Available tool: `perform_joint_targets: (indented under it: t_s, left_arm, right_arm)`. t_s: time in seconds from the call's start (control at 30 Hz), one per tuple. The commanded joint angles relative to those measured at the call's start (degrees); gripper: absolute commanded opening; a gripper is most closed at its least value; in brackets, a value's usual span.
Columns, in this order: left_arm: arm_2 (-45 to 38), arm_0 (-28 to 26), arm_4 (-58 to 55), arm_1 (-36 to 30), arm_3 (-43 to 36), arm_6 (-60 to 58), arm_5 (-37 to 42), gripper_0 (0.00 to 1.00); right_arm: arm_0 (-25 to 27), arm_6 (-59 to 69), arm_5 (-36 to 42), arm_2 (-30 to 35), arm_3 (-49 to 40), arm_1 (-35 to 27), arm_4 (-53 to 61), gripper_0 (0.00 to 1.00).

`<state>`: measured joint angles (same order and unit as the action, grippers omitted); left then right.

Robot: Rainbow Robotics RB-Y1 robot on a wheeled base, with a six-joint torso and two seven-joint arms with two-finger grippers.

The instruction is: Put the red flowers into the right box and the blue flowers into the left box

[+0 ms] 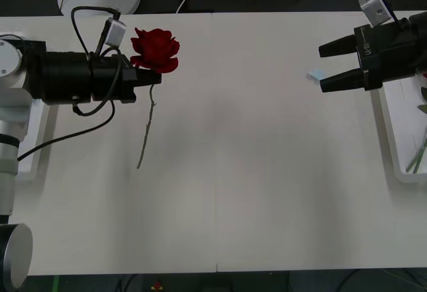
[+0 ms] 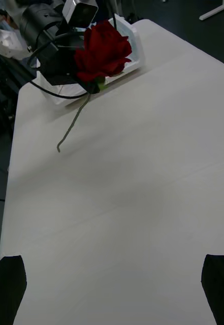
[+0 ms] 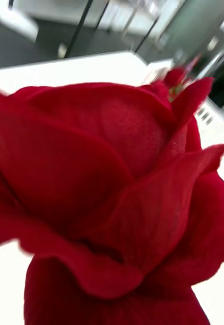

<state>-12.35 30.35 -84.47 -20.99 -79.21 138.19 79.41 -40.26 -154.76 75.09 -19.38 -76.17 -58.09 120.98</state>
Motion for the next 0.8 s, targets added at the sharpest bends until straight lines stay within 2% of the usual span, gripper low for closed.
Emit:
perform_joint_targets:
  t_s: [0.03,0.2,0.33,0.67,0.8]
  left_arm:
    - [1.98,-5.92,-10.71,-1.95,-6.31,2.26,-3.74,0.0]
    - [9.19,-11.1,-19.85,-2.04,-13.69,1.56,-14.02,0.0]
    - [17.98,-13.21,-23.54,-1.25,-19.85,-1.35,-25.8,0.0]
    - [31.16,-11.45,-25.74,2.88,-23.19,-5.12,-46.02,0.0]
    - [33.27,-9.96,-25.92,4.91,-22.66,-6.09,-50.15,0.0]
  right_arm:
    - [2.03,-0.24,2.43,-0.05,0.06,-0.27,2.51,1.0]
    - [4.84,-0.24,3.31,-0.05,-0.03,-0.36,6.11,1.0]
    - [7.83,0.51,3.57,0.04,-1.78,-0.44,6.2,1.0]
    - [16.01,7.01,2.43,-0.05,-10.75,-0.44,2.77,1.0]
    - [18.99,9.82,0.59,-0.05,-15.5,0.08,2.51,1.0]
